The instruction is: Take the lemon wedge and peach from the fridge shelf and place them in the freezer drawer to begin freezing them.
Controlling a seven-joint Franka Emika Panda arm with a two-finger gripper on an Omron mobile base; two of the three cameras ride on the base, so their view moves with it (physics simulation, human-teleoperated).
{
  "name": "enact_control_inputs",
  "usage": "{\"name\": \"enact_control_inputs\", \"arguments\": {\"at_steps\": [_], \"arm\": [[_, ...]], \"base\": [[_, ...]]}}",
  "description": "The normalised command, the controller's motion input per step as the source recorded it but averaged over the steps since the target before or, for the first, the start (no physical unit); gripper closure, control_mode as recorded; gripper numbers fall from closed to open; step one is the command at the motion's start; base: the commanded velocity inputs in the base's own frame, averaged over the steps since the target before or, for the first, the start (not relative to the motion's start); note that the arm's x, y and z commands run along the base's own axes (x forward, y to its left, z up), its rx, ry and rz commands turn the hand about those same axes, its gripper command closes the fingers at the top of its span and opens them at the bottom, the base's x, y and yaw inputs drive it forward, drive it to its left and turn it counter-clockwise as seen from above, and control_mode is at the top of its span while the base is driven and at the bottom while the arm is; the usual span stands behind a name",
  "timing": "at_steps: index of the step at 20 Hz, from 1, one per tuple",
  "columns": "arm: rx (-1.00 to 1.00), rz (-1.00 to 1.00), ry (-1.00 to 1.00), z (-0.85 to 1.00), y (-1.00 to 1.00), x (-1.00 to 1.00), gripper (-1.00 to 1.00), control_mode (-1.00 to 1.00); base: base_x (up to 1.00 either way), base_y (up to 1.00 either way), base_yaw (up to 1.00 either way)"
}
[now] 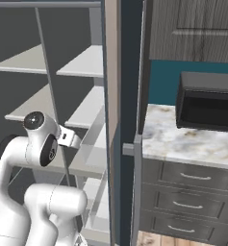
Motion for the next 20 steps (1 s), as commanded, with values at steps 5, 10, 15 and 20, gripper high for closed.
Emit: {"name": "enact_control_inputs", "arguments": {"at_steps": [5,10,15,20], "arm": [[0.00,0.00,0.00,0.00,0.00,0.00,1.00,1.00],[0.00,0.00,0.00,0.00,0.00,0.00,1.00,1.00],[0.00,0.00,0.00,0.00,0.00,0.00,1.00,1.00],[0.00,0.00,0.00,0.00,0.00,0.00,1.00,1.00]], "base": [[-0.49,0.00,0.14],[-0.30,0.01,0.24],[-0.33,0.01,0.32],[-0.61,0.00,0.23]]}}
